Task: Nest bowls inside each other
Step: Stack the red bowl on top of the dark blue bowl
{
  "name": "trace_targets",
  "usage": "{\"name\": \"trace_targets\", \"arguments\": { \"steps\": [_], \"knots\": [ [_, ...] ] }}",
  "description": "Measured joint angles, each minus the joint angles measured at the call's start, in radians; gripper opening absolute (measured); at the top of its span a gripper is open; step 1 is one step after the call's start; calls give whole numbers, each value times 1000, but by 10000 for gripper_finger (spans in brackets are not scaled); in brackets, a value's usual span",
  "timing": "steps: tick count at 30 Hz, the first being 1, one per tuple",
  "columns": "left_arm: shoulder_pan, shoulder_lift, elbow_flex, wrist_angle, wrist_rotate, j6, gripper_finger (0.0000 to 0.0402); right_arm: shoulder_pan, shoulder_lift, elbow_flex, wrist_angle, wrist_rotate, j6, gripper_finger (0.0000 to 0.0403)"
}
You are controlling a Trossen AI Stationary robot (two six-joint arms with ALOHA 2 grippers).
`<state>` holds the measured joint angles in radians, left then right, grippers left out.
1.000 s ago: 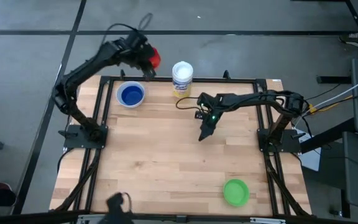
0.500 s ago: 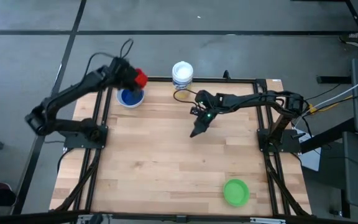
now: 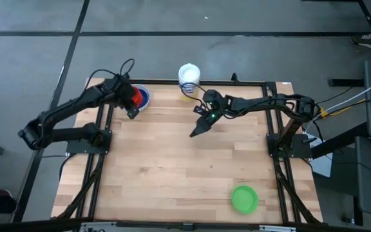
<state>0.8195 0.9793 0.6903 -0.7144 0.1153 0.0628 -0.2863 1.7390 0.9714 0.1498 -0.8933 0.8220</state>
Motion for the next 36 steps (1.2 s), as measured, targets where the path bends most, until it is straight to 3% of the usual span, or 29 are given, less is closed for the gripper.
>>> {"name": "trace_targets", "arguments": {
  "steps": [10,26,36],
  "knots": [
    [32,101,0,22,-9,133,2,0,0,0,111,19,89,205],
    [47,231,1,80,29,229,2,0,0,0,142,22,115,199],
    [97,249,1,77,29,307,2,0,0,0,165,22,136,198]
  ]
}}
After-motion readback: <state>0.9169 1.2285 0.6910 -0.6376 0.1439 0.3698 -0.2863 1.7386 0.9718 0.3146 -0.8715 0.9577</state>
